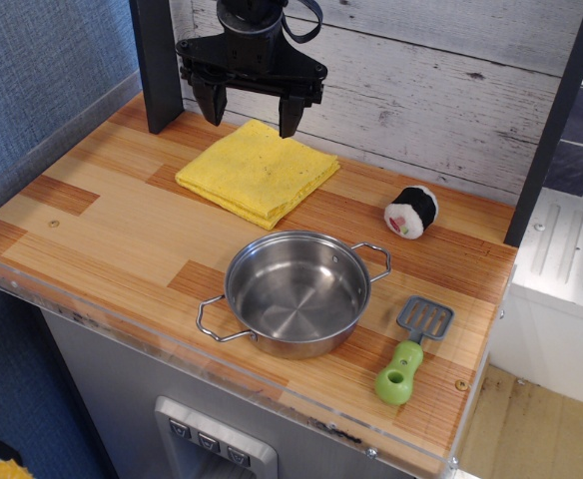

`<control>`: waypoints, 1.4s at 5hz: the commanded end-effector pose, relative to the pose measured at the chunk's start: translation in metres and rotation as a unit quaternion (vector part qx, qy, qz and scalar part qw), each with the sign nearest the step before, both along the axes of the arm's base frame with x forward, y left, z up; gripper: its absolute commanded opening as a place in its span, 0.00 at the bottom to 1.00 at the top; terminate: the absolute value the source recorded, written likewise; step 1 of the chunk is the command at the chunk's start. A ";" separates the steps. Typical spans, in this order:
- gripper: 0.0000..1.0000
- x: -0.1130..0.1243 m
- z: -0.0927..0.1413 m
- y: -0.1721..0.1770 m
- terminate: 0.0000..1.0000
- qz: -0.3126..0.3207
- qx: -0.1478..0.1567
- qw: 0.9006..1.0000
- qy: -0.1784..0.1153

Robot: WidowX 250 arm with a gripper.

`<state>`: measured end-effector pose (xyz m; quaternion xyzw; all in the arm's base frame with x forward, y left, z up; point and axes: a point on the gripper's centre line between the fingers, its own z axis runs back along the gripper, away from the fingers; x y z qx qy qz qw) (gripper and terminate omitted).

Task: Place the pot on top of the towel.

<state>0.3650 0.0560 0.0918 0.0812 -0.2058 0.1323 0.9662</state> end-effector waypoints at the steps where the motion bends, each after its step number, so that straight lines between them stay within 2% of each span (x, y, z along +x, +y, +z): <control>1: 1.00 0.000 0.000 0.000 0.00 0.000 0.000 1.000 0.000; 2: 1.00 -0.020 -0.013 -0.009 0.00 -0.032 0.011 0.999 0.019; 3: 1.00 -0.033 -0.017 -0.014 0.00 -0.044 0.005 0.999 0.025; 5: 1.00 -0.054 -0.009 -0.021 0.00 -0.060 -0.010 0.998 0.021; 7: 1.00 -0.065 -0.029 -0.039 0.00 -0.085 -0.030 0.995 0.048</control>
